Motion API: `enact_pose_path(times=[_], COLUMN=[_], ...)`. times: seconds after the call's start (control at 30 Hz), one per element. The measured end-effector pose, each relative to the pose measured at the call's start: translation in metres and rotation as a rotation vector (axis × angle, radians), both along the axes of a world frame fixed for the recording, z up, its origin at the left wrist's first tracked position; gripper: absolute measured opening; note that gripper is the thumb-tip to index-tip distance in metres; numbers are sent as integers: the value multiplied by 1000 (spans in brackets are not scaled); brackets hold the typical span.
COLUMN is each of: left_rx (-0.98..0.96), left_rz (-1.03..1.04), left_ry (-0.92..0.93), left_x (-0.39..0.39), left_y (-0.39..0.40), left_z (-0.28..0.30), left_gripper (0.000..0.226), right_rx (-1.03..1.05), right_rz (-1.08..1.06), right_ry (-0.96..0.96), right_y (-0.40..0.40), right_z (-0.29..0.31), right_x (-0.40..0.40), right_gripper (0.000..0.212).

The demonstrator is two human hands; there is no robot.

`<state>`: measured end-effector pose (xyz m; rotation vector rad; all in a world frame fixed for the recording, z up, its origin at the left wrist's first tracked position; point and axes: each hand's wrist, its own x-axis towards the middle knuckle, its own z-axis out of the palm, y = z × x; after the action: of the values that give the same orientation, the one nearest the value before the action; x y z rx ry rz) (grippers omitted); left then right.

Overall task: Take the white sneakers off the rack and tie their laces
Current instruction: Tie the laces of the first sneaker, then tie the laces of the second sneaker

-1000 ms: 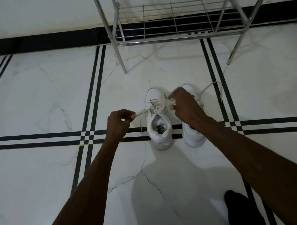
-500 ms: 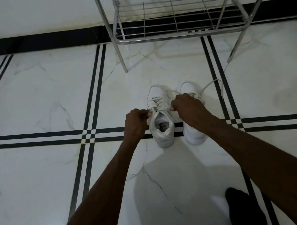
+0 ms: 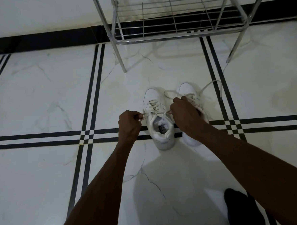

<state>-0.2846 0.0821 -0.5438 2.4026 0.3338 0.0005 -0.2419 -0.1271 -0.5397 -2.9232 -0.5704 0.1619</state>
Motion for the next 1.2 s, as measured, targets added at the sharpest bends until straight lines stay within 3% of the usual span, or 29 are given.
enact_pose_path(times=[0.13, 0.27, 0.33, 0.43, 0.5, 0.57, 0.63, 0.7, 0.77, 0.83, 1.0, 1.07, 1.2], left_rx=[-126, -383, -473, -426, -320, -186, -114, -151, -266, -314, -235, -225, -272], left_rz=[90, 152, 180, 212, 190, 142, 78, -5, -100, -179, -105, -80, -167], left_ry=[27, 23, 31, 12, -21, -127, -253, -302, -240, -154, -16, 5, 5], left_x=[3, 1, -1, -2, -2, -2, -1, 3, 8, 13, 26, 32, 36], left_y=[-5, -11, -7, 2, 2, -4, -21, -48, -82, -112, -155, -162, -164], left_z=[4, 9, 8, 10, 17, 23, 31, 33, 37, 38, 30, 30, 36], left_gripper=[19, 26, 23, 24, 30, 30, 25, 23, 21, 19, 24, 35, 28], right_rx=[124, 300, 378, 458, 487, 516, 661, 703, 599, 493, 674, 744, 792], right_rz=[-136, -361, -375, -353, -328, -379, -440, -478, -525, -498, -592, -634, -618], right_ry=[109, 272, 304, 355, 362, 383, 393, 277, 146, 169, 381, 381, 271], right_y=[11, 23, 28, 31, 28, 16, -9, -40, -68, -88, -108, -107, -104], right_z=[11, 9, 11, 17, 23, 31, 43, 51, 57, 58, 35, 27, 18], right_x=[-6, -5, -6, -12, -12, -8, -3, 3, 9, 7, -5, -9, -16], right_gripper=[17, 33, 33, 41, 12, 32, 26, 19, 18, 26, 38, 35, 25])
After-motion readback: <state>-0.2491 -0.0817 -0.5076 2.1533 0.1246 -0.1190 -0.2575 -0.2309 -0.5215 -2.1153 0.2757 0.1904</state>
